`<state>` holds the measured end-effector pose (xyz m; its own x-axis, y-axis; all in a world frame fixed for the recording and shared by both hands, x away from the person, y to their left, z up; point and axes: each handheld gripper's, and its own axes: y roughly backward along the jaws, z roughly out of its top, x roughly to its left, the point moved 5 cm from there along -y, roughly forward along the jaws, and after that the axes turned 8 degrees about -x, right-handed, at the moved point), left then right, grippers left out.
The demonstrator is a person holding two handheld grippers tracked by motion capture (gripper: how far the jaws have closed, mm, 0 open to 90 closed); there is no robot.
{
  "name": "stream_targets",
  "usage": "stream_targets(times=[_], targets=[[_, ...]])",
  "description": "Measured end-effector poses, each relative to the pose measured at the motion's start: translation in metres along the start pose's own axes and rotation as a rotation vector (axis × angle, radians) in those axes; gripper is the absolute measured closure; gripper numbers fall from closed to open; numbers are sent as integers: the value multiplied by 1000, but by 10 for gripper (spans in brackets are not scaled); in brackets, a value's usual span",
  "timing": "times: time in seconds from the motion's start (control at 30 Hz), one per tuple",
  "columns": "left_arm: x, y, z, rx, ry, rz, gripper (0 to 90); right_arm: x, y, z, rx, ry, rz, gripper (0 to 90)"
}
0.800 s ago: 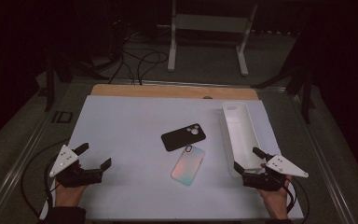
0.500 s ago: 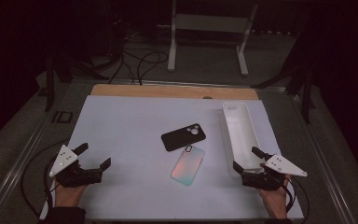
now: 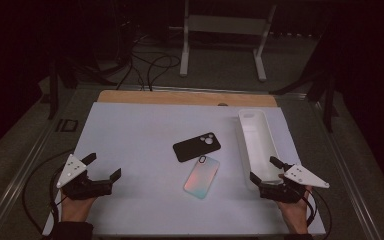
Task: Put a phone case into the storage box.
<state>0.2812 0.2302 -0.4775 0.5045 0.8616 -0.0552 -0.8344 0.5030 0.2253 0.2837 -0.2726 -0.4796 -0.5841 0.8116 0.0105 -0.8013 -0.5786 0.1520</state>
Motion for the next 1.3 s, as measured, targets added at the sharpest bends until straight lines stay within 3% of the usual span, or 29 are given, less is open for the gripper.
stream_targets(times=[0.2, 0.37, 0.4, 0.63, 0.8, 1.3], targets=[[-15, -10, 4, 24, -15, -19, 0, 0, -2, 1, -3, -1, 5, 82], [-19, -13, 6, 39, -20, -23, 0, 0, -3, 2, -4, -2, 3, 82], [-25, -20, 9, 61, -20, -31, 0, 0, -4, 3, -8, -2, 5, 82], [-31, -26, 18, 61, -12, -40, 0, 1, -8, 5, -2, 15, 12, 82], [-38, -33, 21, 85, -28, -50, 0, -1, -7, 4, -12, -21, 22, 82], [-74, -68, 21, 134, -60, -126, 0, 0, -8, 0, 2, -23, 10, 82]])
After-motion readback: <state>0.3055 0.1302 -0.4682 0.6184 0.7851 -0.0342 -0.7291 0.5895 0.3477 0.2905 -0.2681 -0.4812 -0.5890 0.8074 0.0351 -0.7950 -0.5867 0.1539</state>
